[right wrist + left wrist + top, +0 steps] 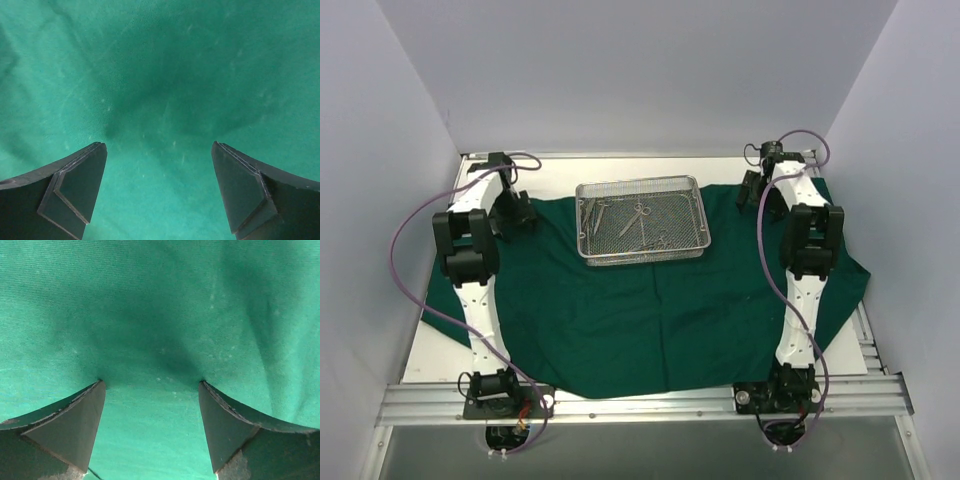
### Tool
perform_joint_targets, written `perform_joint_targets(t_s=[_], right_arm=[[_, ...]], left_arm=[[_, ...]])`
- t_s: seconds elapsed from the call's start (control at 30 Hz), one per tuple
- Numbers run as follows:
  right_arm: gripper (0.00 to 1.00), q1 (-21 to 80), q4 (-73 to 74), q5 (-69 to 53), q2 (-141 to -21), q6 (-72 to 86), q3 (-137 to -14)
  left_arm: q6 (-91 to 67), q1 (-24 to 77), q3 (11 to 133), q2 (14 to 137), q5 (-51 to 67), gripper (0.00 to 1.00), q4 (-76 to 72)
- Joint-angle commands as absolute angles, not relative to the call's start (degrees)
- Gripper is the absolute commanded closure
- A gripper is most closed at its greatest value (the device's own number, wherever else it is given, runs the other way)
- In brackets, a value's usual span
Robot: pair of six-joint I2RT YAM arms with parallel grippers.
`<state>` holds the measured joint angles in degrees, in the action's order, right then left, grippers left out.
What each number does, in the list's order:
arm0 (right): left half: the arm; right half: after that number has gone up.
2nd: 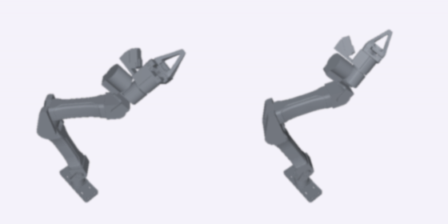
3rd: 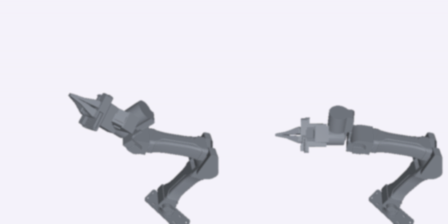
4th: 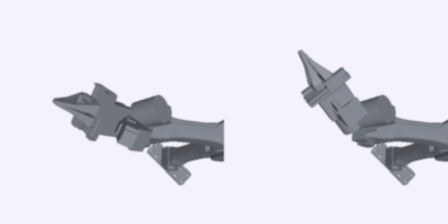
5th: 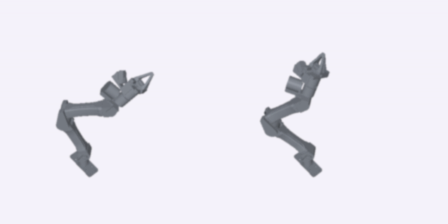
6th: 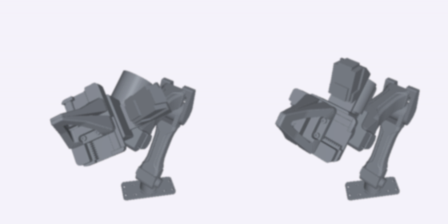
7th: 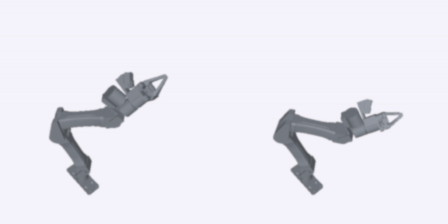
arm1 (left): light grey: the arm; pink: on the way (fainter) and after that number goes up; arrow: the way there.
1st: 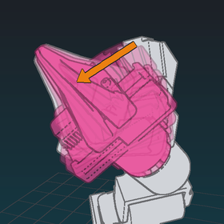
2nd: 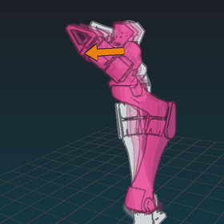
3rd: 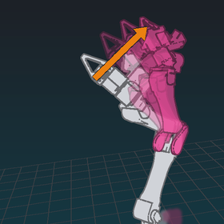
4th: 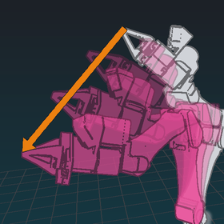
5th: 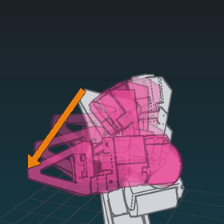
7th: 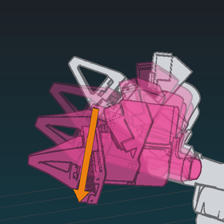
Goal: Open and lay out the surgical kit
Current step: Smooth out the surgical kit at the center of the board.
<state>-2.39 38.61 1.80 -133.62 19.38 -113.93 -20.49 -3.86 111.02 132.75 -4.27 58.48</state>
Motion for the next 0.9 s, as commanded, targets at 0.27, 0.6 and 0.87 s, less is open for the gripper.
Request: perform_joint_targets(t_s=[0.27, 0.6, 0.87], right_arm=[[0.12, -1.9, 38.3, 5.4, -139.7, 20.1, -115.5], [0.16, -4.6, 40.0, 4.6, -145.8, 26.9, -118.0], [0.17, -5.7, 38.9, 0.7, -150.0, 34.3, -122.0]], left_arm=[[-22.3, -3.7, 127.7, 144.7, -4.9, 0.17, 69.2], [-21.2, -5.4, 155.0, 161.3, 0.3, 0.21, 76.5], [-25.2, -10.4, 160.6, 165.4, 9.6, 0.23, 70.1]])
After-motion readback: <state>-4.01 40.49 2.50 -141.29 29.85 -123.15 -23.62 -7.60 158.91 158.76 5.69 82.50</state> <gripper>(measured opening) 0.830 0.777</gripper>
